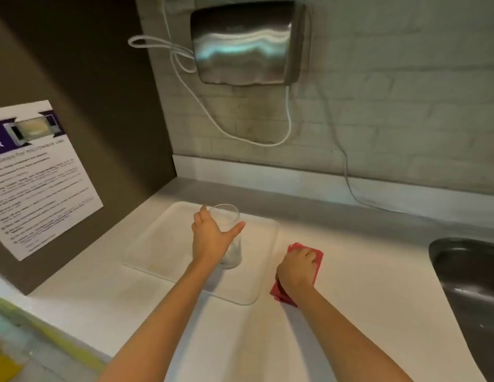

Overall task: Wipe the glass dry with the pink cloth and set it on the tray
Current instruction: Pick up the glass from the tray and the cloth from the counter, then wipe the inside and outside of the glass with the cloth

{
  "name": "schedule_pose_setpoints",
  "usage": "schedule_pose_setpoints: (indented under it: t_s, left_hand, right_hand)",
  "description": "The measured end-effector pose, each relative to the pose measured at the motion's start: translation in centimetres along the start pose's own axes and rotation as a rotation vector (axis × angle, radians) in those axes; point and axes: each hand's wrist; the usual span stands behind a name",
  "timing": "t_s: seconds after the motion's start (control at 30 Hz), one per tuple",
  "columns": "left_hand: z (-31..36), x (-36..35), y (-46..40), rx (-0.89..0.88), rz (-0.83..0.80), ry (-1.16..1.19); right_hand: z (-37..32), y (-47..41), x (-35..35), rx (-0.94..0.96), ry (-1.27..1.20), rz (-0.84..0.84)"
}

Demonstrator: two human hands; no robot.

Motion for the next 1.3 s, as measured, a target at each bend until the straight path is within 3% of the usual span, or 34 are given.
schedule_pose_setpoints:
  t_s: [0.1, 0.23, 0.33, 0.43, 0.53, 0.63, 0.7, 0.8, 0.87, 0.93, 1.1, 1.2, 1.3]
  left_hand:
    - [-0.5, -0.7, 0.3, 0.071, 0.075, 0.080]
    - [-1.2, -1.6, 0.0, 0.040, 0.126, 0.151]
    - [-1.6, -1.9, -0.3, -0.002, 0.147, 0.241]
    - [-2.1, -1.8, -0.9, 0.009, 0.145, 0.366]
    - [-2.3, -0.9, -1.9, 0.068, 0.149, 0.506]
    - [-2.2, 0.3, -2.9, 0.106, 0.095, 0.647]
    - [-1.7, 1.4, -3.2, 0.138, 0.034, 0.796]
    - [-0.4, 2.5, -3.3, 0.180, -0.057, 0.967]
    - [0.7, 3.1, -3.2, 0.208, -0.119, 1.079]
    - [1.6, 3.5, -3.0, 0.230, -0.199, 1.132]
    - [2.1, 4.6, -2.3, 0.260, -0.403, 1.168]
    - [2.3, 4.6, -1.8, 0.242, -0.466, 1.181]
    - [2.0, 4.8, -1.7, 0.239, -0.466, 1.202]
  right_hand:
    - [-0.8, -0.5, 0.1, -0.010, 0.069, -0.067]
    - [-1.3, -1.0, 0.2, -0.017, 0.045, -0.081]
    - [0.2, -1.1, 0.7, 0.097, -0.115, -0.014]
    - [3.3, -1.5, 2.4, 0.118, -0.553, 0.046]
    - [6.3, -1.9, 3.8, -0.072, -1.242, 0.004]
    - [7.1, -0.8, 5.5, -0.270, -2.111, -0.390]
    - [6.6, -0.2, 6.9, -0.279, -2.353, -0.621]
    - [5.0, 0.4, 8.5, -0.189, -2.268, -0.679]
    - [3.5, 0.6, 9.3, -0.096, -2.196, -0.631]
    - [2.3, 0.3, 10.1, 0.056, -2.126, -0.477]
    - [-0.7, 0.6, 12.9, 0.598, -1.657, 0.150]
    - [-3.2, 1.2, 14.0, 0.714, -1.488, 0.242]
    - [-4.5, 1.7, 14.0, 0.775, -1.396, 0.195]
Point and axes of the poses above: each hand's wrist, its own y-axis away from the middle knuckle, its own x-axis out of the back of the hand, z = x × y, and after that the axes turned 1 degree about -x, right-handed
